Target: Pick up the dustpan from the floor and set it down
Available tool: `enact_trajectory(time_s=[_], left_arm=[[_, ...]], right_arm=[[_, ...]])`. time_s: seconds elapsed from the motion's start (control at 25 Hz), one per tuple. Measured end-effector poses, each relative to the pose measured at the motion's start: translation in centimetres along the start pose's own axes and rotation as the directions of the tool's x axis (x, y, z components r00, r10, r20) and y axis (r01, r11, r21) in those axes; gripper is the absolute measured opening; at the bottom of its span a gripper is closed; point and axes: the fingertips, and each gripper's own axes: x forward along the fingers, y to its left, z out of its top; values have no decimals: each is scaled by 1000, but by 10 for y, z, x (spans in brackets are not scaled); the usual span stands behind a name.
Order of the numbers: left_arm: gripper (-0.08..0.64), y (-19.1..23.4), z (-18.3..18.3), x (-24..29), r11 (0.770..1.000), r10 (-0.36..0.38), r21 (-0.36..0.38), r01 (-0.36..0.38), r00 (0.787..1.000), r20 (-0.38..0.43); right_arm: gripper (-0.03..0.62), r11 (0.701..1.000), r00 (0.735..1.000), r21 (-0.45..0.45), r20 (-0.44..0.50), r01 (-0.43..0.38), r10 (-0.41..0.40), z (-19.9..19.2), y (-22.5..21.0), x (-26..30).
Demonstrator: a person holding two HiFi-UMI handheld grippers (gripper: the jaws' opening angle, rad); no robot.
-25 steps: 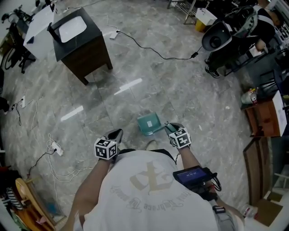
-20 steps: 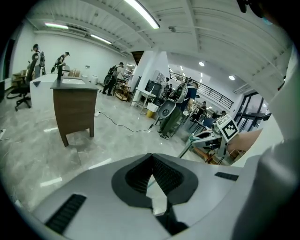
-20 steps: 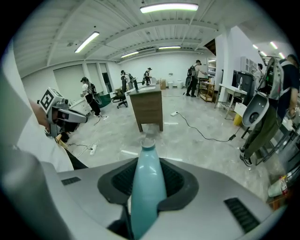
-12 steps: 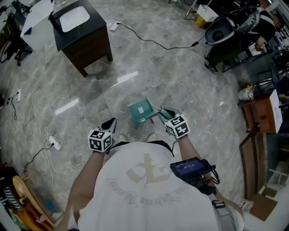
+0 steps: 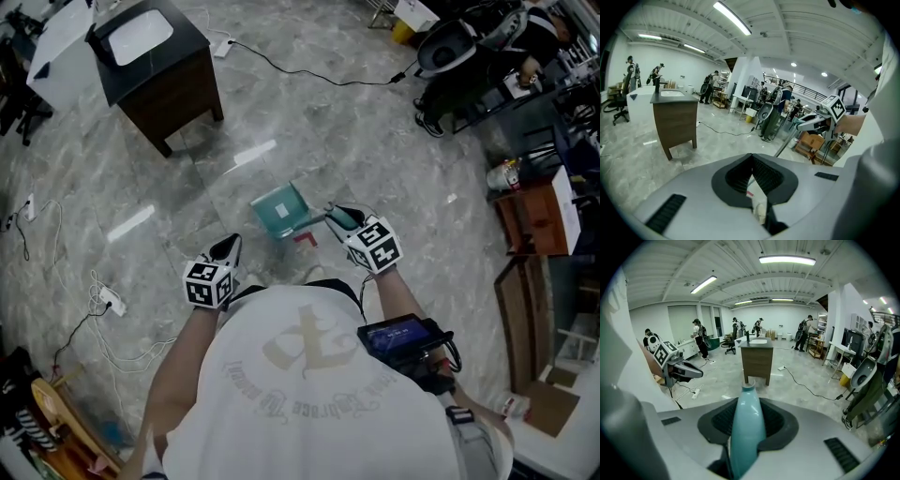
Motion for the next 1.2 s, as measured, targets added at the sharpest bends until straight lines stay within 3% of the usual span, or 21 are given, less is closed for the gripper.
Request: enact_trajectory(time_s=[0.76,1.2], left_arm=[[12,21,-14,-15,998,-65,-20,64,998,-15],[12,31,-27,-34,997,-67,-47,67,998,-13]], right_arm=[[117,996,996,26,-21,84,-83,-3,27,-2],[117,995,995,51,-50,90,-88,-12,47,19]])
